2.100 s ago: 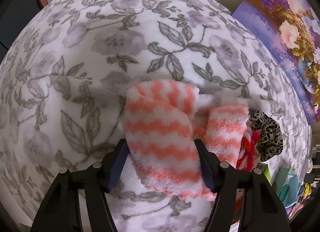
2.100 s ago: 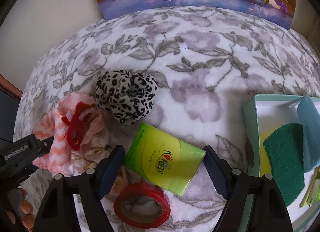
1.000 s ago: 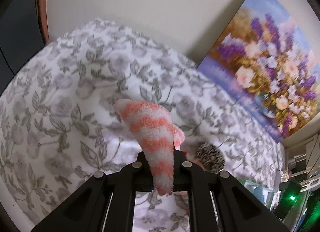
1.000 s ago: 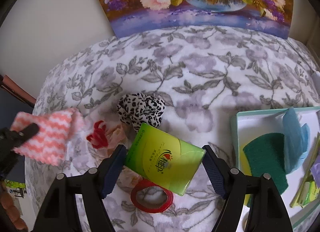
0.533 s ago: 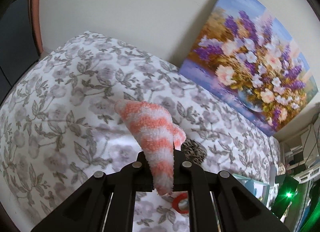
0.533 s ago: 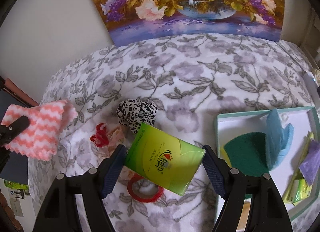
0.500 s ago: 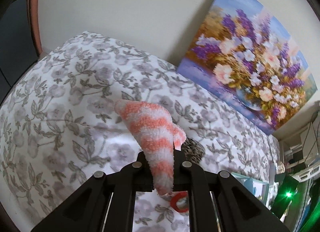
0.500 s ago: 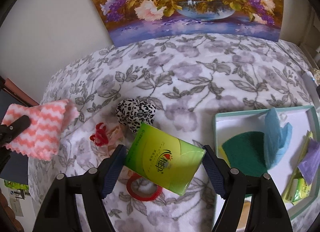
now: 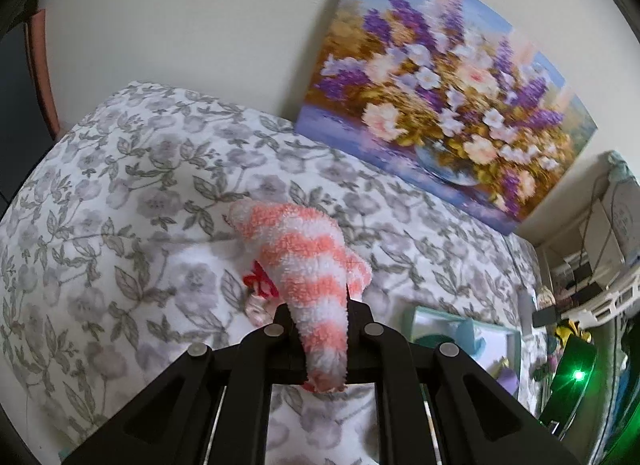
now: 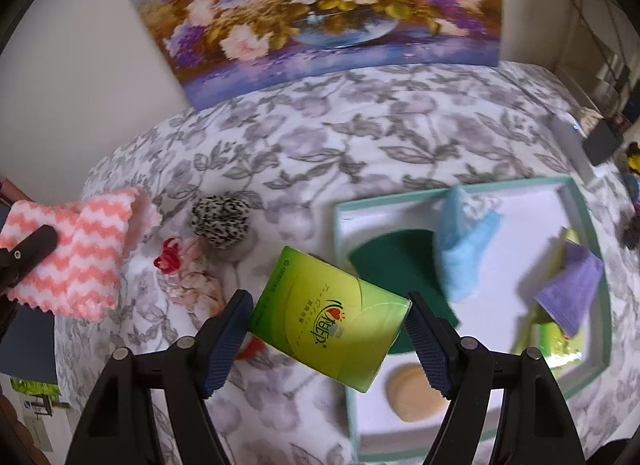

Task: Organize soft objects
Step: 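Carry the sock and tissue pack over the tray with both tools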

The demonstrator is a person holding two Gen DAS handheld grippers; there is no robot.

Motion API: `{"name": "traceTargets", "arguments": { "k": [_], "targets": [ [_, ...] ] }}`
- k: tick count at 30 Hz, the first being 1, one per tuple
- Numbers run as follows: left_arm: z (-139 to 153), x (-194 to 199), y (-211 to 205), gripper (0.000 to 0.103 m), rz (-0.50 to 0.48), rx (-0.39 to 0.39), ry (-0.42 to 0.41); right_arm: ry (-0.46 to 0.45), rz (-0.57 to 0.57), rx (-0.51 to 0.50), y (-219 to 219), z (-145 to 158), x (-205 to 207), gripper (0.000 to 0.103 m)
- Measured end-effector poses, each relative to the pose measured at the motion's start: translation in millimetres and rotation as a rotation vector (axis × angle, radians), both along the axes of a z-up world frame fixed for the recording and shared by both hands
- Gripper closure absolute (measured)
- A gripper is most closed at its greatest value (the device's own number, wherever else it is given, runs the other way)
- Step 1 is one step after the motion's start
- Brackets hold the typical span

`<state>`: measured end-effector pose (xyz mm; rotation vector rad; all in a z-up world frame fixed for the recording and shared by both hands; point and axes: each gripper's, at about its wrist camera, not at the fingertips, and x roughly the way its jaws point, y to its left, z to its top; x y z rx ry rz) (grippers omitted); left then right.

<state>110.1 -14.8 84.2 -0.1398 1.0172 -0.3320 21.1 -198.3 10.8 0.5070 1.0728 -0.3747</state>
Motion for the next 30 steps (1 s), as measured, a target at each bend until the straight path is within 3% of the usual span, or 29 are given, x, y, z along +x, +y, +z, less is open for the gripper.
{"name": "traceTargets", "arguments": {
  "k": [20, 30],
  "targets": [
    [-11, -82, -90, 0.093, -0.263, 0.037, 0.014, 0.019, -0.096, -0.015, -41, 7, -82, 0.024],
    [-62, -105, -151, 0.093, -0.401, 0.013, 0.186, 0.1, -0.23, 0.027, -100, -25, -120, 0.024]
  ]
}}
